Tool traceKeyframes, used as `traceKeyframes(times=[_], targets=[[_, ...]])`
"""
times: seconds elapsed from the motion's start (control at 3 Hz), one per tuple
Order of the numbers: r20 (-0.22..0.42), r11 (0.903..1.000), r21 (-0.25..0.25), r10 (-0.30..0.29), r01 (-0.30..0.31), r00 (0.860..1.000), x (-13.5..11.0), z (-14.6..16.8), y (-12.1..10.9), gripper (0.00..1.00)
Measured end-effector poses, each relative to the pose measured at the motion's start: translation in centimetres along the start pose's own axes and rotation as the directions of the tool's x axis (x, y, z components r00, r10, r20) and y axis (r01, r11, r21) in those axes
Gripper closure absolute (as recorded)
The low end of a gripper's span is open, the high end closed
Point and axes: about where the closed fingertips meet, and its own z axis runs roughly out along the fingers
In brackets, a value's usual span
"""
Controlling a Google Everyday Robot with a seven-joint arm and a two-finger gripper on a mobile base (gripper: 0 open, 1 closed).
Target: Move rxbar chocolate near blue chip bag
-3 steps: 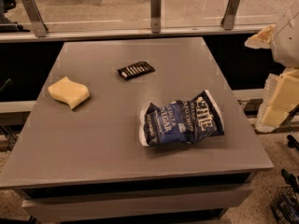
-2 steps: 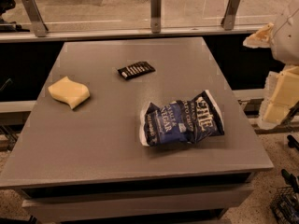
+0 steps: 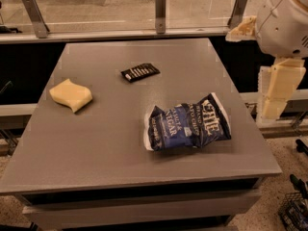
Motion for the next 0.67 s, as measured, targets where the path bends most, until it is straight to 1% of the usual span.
traceKeyframes(times=[0.33,0.67], targets=[[0.040,0.9918,-0.001,-0.128,0.128,0.991,-3.4,0.3,0.3,0.00],[0.087,0.9681,0.025,-0.250,0.249,0.964,-7.6,0.2,1.0,0.00]])
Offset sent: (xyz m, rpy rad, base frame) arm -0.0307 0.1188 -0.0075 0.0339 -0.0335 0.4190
